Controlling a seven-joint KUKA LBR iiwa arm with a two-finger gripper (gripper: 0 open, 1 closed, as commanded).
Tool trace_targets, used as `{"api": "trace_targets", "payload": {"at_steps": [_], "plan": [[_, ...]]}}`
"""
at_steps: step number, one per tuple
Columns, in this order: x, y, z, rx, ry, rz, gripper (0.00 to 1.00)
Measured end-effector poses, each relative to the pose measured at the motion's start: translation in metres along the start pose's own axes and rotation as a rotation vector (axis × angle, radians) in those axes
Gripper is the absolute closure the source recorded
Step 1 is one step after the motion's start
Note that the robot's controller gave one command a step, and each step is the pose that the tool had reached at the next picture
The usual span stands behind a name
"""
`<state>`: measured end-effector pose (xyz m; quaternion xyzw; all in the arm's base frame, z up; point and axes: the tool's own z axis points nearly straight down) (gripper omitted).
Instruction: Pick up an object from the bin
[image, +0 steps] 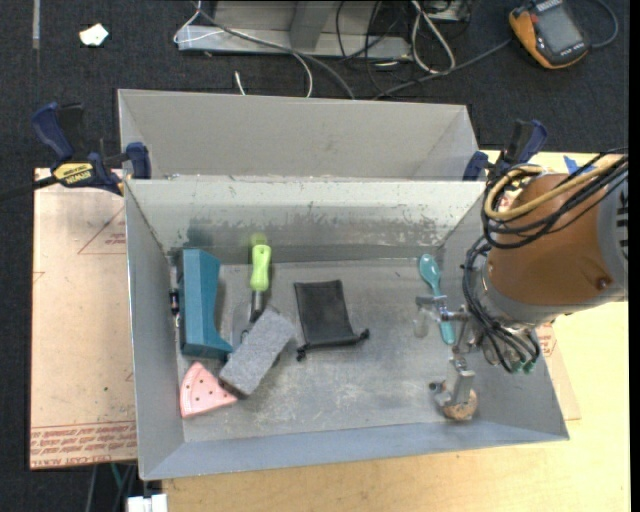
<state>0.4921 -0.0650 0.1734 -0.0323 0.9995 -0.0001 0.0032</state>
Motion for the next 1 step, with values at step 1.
{"api": "trace_targets", "payload": {"at_steps": [1], "plan": [[-0.0292, 0.0345, 0.0404, 0.001, -0.003, -0.145, 0.0]]}}
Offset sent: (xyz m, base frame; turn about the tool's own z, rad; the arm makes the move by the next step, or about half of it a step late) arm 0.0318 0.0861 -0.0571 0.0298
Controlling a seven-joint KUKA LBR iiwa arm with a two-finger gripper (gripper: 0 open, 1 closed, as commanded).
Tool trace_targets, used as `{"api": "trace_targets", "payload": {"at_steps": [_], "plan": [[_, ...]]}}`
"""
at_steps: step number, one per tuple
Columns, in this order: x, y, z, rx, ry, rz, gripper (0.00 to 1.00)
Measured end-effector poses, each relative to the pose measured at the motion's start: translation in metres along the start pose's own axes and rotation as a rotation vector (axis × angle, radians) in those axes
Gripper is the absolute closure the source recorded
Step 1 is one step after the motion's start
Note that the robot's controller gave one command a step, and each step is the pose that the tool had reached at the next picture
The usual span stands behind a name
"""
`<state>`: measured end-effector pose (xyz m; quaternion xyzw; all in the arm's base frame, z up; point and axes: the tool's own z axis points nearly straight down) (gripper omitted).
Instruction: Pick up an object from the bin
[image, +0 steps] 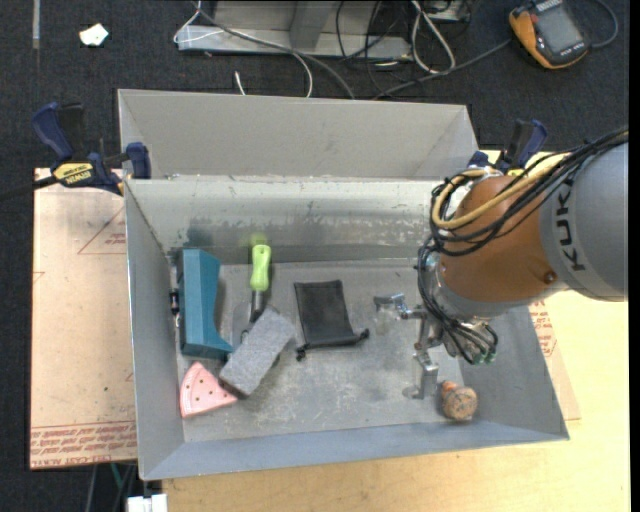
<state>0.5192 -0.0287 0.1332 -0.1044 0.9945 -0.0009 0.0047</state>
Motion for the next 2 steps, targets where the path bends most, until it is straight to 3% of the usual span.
{"api": "trace_targets", "payload": {"at_steps": [1, 2], "plan": [[-0.011, 0.035, 0.012, -0.002, 0.007, 0.154, 0.0], [-0.028, 0.071, -0.019, -0.002, 0.007, 0.257, 0.0]]}}
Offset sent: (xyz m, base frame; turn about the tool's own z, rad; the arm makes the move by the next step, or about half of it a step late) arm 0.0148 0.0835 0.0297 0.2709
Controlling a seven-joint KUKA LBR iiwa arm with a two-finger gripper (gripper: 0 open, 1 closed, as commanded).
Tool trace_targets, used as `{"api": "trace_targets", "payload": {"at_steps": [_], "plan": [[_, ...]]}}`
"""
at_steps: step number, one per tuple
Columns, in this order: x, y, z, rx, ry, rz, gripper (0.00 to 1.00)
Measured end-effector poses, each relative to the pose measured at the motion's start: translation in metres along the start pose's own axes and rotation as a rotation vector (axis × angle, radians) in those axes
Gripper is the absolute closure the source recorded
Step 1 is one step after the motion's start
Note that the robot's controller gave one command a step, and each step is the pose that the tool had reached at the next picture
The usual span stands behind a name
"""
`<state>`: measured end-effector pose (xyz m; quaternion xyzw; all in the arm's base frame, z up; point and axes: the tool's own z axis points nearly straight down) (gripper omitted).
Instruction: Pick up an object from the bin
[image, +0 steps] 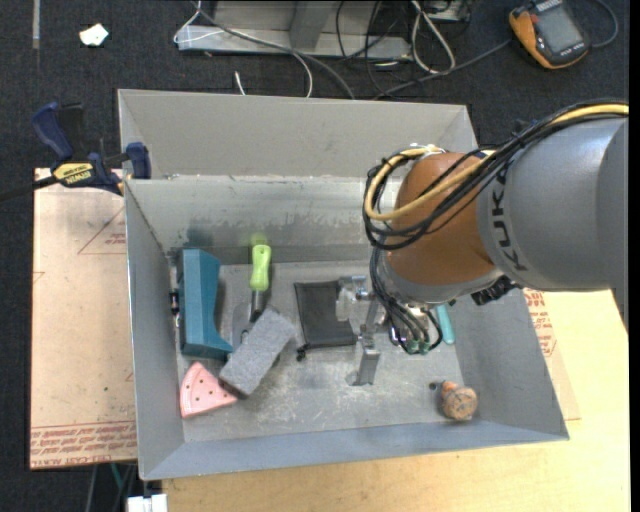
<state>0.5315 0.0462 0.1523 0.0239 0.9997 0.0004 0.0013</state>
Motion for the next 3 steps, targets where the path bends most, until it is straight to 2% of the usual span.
{"api": "trace_targets", "payload": {"at_steps": [1, 2, 3], "plan": [[-0.037, -0.001, 0.057, -0.002, -0.003, -0.121, 0.0], [-0.069, 0.043, 0.08, -0.005, -0.014, -0.007, 0.0], [-0.063, 0.024, 0.081, -0.003, -0.006, -0.213, 0.0]]}}
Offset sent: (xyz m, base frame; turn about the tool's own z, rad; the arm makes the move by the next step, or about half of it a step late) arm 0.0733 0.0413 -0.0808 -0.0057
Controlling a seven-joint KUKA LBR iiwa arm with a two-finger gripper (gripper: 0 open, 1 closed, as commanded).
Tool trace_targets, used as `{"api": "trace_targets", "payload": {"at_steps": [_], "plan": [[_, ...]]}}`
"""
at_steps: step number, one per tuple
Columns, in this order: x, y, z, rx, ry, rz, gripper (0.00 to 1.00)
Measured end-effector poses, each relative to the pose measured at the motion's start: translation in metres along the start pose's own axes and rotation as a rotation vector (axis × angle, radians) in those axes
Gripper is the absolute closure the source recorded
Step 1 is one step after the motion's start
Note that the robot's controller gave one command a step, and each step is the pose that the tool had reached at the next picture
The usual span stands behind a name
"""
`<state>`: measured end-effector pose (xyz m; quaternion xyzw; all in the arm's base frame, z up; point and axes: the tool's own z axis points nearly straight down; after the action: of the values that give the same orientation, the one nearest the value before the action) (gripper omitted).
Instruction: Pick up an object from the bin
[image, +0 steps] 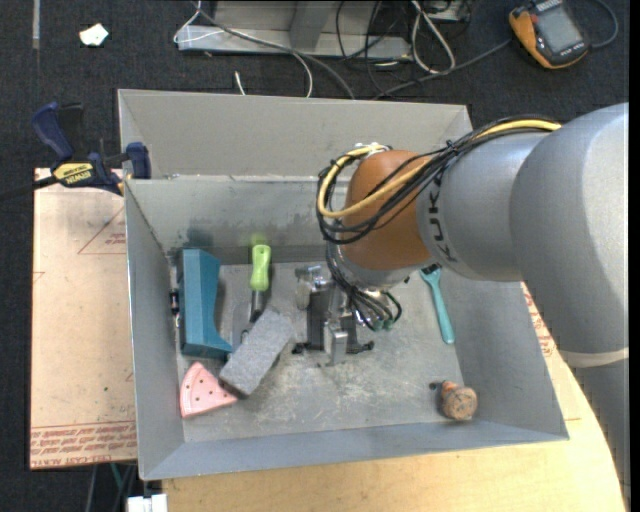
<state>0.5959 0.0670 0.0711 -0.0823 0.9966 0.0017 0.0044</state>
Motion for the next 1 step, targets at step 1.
{"api": "trace_targets", "payload": {"at_steps": [1], "plan": [[-0.0114, -0.045, 0.0002, -0.003, -0.009, 0.02, 1.0]]}}
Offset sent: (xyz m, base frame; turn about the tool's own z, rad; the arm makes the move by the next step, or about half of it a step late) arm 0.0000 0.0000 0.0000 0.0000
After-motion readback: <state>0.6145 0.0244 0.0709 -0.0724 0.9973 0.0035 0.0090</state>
